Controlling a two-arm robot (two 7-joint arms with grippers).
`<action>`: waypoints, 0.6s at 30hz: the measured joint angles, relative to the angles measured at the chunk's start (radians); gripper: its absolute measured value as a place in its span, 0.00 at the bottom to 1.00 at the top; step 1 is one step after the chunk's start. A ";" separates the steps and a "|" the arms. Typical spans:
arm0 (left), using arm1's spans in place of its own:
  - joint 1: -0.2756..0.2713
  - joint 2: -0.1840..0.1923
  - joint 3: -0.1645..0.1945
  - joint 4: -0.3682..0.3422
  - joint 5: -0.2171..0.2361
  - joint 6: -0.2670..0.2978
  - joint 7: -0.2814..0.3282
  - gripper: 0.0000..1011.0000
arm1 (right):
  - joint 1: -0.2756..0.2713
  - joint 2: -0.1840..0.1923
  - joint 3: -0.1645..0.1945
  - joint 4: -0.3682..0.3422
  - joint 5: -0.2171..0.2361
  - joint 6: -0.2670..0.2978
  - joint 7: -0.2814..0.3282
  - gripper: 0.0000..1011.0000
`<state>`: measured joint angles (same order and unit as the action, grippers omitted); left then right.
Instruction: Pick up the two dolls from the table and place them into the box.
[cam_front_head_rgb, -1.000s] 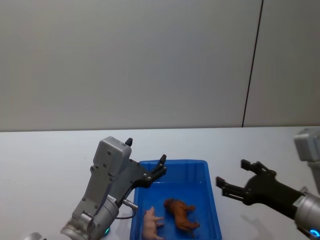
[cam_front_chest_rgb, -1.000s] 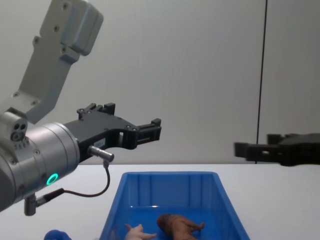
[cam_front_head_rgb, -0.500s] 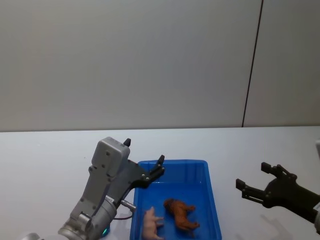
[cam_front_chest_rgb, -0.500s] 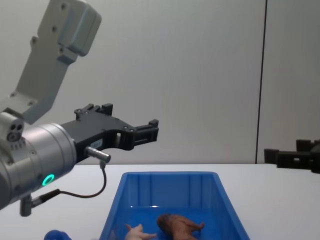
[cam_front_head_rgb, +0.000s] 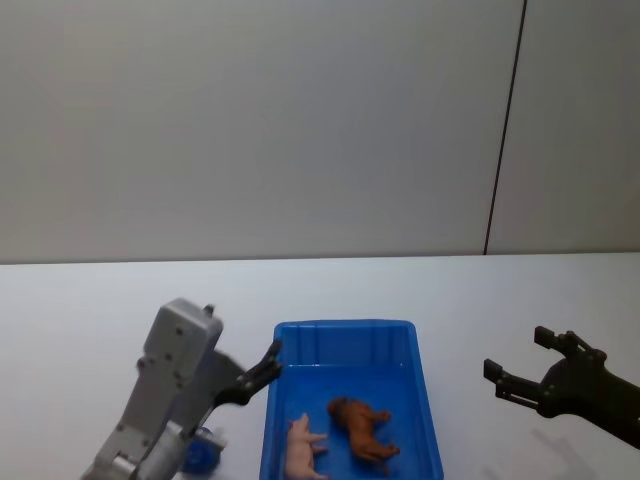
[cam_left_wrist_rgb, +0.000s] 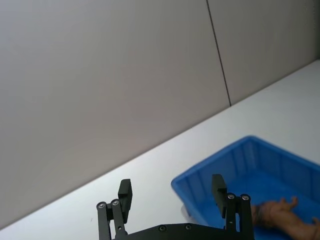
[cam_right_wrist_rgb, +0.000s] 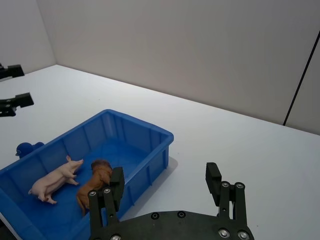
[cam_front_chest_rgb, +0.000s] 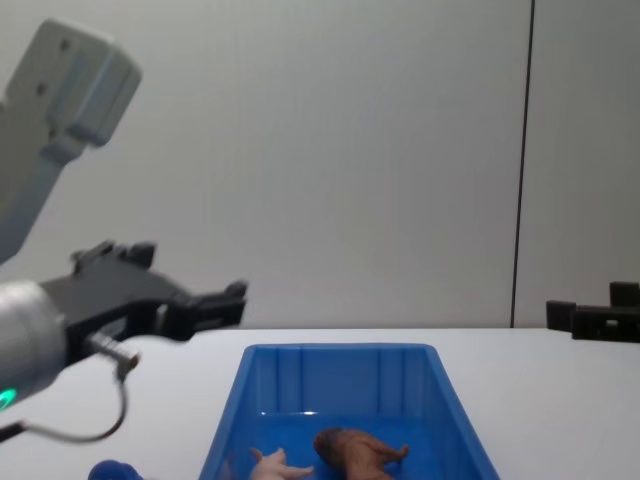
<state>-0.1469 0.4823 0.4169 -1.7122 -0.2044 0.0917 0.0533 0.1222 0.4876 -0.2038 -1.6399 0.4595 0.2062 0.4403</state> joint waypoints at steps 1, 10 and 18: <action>0.006 0.006 -0.002 -0.004 -0.002 0.005 0.004 0.99 | 0.000 0.000 0.000 0.000 0.000 0.000 0.000 0.99; 0.075 0.061 -0.019 -0.029 -0.050 0.036 0.048 0.99 | -0.003 0.004 0.003 0.001 0.002 -0.003 -0.001 0.99; 0.115 0.085 -0.028 -0.019 -0.093 0.047 0.054 0.99 | -0.004 0.006 0.004 0.001 0.003 -0.004 -0.001 0.99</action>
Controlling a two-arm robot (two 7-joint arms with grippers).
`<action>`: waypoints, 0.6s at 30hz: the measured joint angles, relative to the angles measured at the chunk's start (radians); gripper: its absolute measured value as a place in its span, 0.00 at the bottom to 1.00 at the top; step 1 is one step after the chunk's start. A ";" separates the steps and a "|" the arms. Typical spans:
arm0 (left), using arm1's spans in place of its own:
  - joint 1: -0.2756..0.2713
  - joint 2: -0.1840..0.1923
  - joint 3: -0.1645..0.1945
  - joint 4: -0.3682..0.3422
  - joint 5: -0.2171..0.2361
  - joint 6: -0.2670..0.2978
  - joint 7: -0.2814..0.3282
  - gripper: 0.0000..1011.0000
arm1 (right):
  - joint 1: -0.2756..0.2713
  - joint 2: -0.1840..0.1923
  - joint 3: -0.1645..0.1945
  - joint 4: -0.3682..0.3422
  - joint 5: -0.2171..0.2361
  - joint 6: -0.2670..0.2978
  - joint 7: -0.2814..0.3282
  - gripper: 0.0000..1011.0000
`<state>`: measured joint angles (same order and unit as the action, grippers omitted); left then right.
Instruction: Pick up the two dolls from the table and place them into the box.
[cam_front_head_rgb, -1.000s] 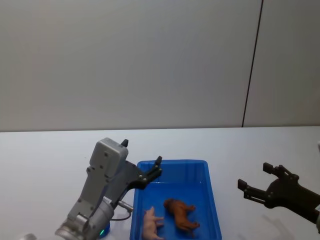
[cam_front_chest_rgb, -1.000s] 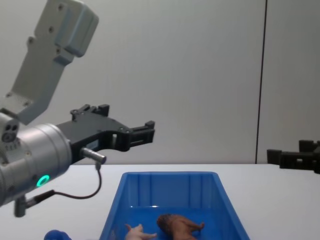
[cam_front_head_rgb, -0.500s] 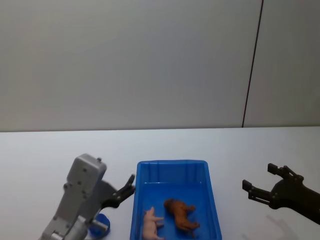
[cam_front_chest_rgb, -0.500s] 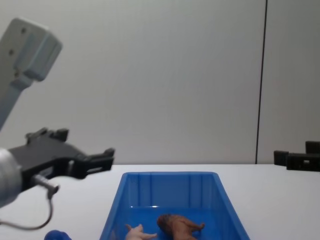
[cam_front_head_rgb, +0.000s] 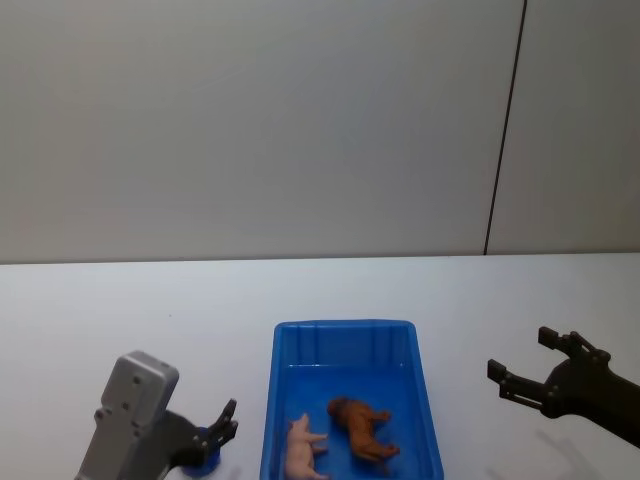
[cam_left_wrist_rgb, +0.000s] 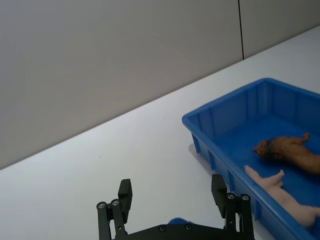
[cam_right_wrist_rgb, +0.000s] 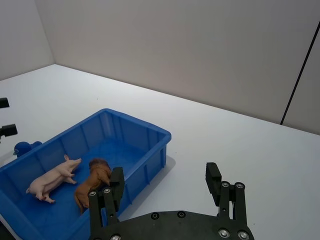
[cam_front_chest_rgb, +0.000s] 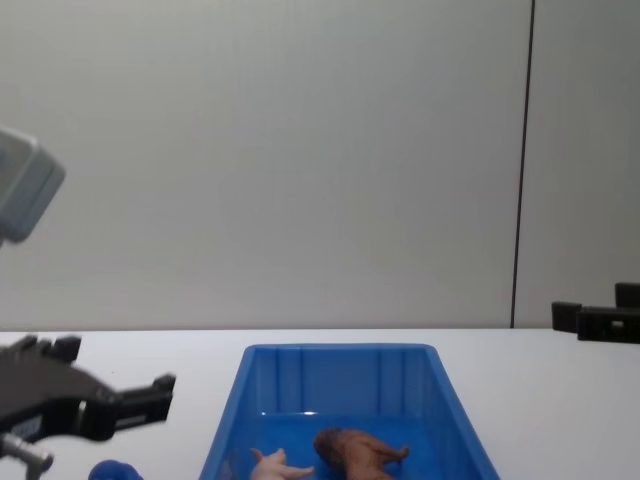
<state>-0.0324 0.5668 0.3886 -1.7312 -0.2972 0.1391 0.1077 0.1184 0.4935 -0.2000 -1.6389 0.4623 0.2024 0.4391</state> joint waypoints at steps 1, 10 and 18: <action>0.002 0.001 0.000 0.002 -0.003 0.000 -0.001 0.99 | 0.000 0.000 0.000 0.000 0.000 0.000 0.000 0.99; 0.026 0.003 -0.001 0.042 -0.042 -0.006 -0.033 0.99 | -0.001 0.001 0.001 0.000 0.001 -0.001 0.000 0.99; 0.031 -0.005 0.000 0.076 -0.059 -0.013 -0.065 0.99 | -0.001 0.002 0.001 0.000 0.001 -0.001 0.000 0.99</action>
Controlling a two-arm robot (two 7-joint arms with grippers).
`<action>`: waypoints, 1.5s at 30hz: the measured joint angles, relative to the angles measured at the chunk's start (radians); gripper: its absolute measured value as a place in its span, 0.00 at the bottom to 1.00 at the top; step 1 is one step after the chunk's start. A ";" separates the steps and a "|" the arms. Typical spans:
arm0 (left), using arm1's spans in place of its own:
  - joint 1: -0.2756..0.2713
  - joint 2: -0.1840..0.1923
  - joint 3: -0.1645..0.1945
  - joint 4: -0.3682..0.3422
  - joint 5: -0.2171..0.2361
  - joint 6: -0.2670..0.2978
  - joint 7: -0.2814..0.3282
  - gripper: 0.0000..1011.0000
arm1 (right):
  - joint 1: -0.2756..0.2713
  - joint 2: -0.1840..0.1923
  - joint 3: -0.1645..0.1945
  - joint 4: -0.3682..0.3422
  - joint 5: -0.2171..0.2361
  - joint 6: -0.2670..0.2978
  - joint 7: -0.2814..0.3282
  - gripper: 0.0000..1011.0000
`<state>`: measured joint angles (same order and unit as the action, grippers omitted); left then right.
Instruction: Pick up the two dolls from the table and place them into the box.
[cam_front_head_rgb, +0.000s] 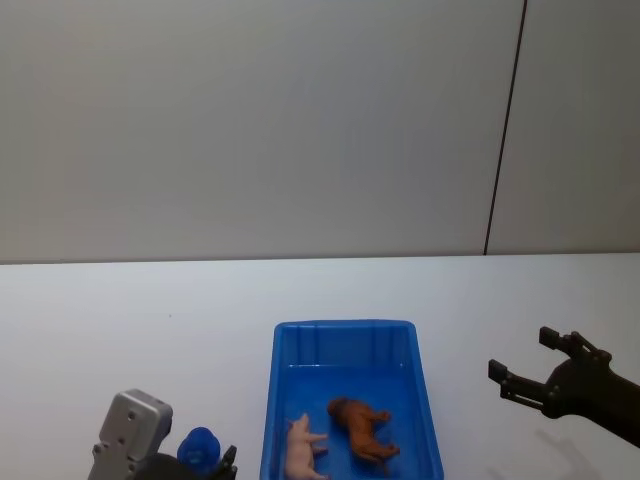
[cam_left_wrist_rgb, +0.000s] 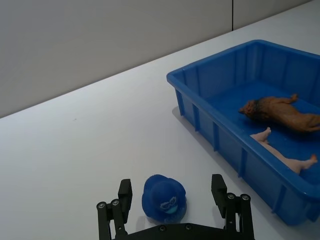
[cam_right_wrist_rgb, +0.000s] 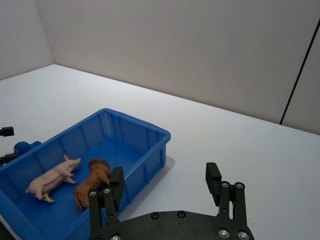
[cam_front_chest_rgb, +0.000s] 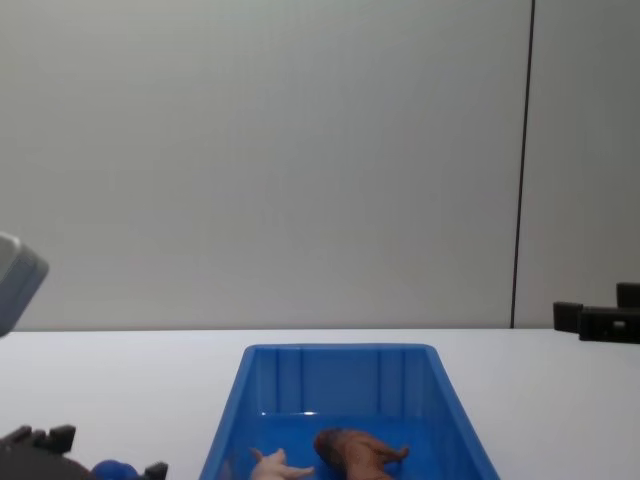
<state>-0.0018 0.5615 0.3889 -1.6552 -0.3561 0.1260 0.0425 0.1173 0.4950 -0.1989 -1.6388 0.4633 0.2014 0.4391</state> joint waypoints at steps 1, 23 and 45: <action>0.000 -0.001 0.000 0.004 -0.001 -0.001 -0.005 0.99 | 0.000 0.000 0.000 0.000 0.000 0.000 0.000 0.99; -0.047 -0.045 -0.007 0.120 0.011 -0.023 -0.078 0.99 | 0.000 0.000 0.000 0.000 0.000 0.000 0.000 0.99; -0.069 -0.062 -0.020 0.176 0.038 -0.027 -0.101 0.64 | 0.000 0.000 0.000 0.000 0.000 0.000 0.000 0.99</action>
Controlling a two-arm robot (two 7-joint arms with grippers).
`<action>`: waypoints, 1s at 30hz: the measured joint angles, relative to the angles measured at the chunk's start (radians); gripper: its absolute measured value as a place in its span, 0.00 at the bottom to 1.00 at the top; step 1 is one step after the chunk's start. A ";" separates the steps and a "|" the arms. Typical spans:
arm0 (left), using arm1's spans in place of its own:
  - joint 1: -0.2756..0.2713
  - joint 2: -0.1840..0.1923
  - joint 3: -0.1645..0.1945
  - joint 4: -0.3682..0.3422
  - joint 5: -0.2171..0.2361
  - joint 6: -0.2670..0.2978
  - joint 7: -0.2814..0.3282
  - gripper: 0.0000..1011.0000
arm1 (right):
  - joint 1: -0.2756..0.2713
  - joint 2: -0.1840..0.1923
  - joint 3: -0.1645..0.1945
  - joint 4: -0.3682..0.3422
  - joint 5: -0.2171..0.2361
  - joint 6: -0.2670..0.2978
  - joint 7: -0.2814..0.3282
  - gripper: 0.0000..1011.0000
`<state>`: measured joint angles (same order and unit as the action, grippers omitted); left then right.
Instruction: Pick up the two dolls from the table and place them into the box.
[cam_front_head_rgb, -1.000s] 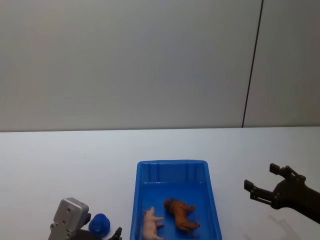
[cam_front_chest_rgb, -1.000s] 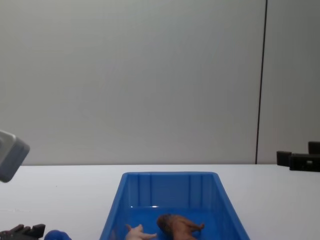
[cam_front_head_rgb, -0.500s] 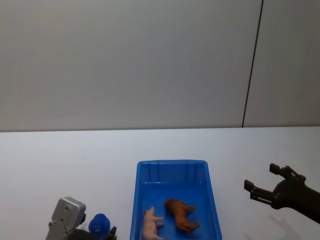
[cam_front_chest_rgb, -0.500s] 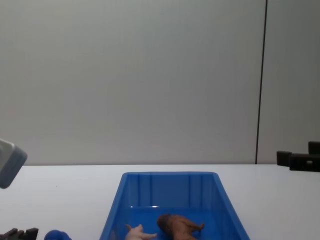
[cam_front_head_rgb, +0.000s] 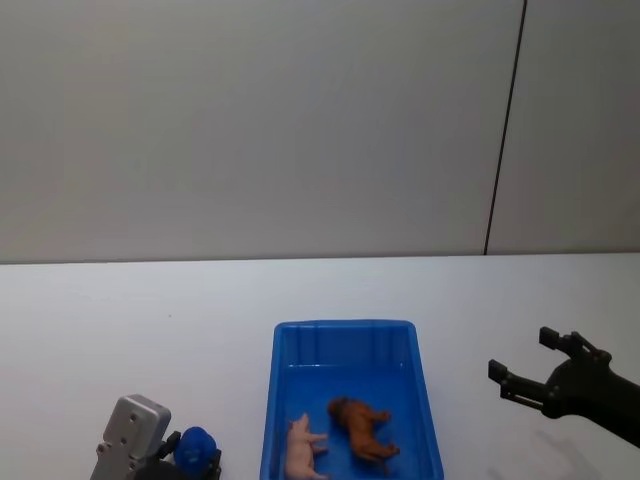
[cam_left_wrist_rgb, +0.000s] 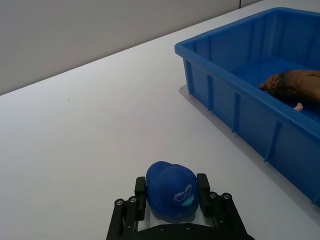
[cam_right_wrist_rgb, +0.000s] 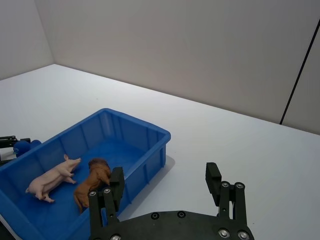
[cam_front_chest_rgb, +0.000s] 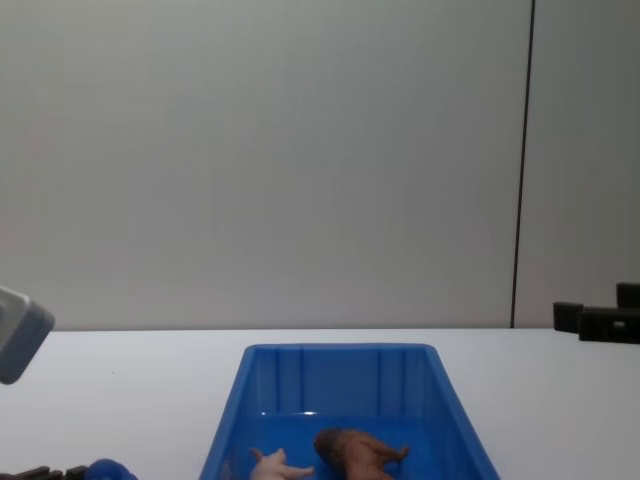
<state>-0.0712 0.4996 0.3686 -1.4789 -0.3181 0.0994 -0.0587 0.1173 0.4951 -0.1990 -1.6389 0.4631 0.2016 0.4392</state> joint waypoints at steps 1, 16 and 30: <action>-0.001 0.000 -0.001 0.001 0.000 0.000 -0.001 0.62 | 0.000 0.000 0.000 0.000 0.000 0.000 0.000 0.99; -0.017 0.008 -0.027 -0.032 0.020 -0.023 -0.008 0.46 | 0.000 0.000 0.000 0.000 0.000 0.000 0.000 0.99; -0.103 -0.032 -0.040 -0.067 0.079 -0.081 -0.053 0.37 | 0.000 0.000 0.000 0.000 0.000 0.000 0.000 0.99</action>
<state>-0.1740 0.4672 0.3283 -1.5455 -0.2393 0.0180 -0.1121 0.1173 0.4951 -0.1990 -1.6389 0.4631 0.2016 0.4391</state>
